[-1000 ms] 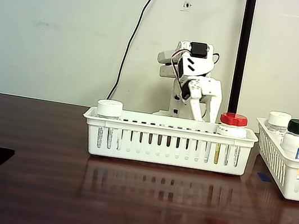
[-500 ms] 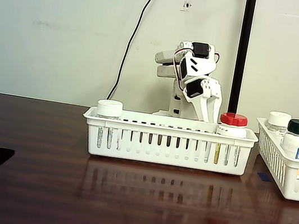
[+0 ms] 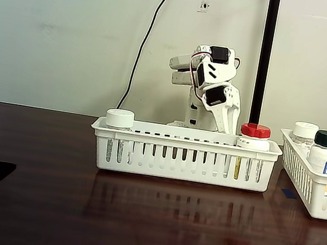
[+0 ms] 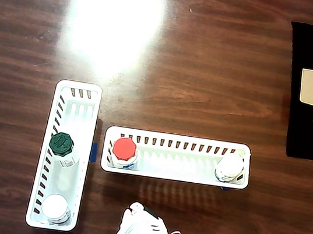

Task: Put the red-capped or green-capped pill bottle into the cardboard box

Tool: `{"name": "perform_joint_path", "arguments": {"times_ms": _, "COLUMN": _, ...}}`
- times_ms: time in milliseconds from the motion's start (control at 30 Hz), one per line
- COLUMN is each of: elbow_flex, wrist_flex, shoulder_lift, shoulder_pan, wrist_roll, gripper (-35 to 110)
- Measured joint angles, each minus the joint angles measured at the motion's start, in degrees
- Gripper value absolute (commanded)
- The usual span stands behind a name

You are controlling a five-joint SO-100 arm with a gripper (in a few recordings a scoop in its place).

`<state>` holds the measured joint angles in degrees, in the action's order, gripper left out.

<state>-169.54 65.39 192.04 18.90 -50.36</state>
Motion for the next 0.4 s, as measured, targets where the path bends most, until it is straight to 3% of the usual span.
{"name": "perform_joint_path", "arguments": {"times_ms": 400, "elbow_flex": 0.0, "wrist_flex": 0.0, "shoulder_lift": 0.0, "shoulder_pan": 0.0, "wrist_roll": 2.11, "gripper": 0}}
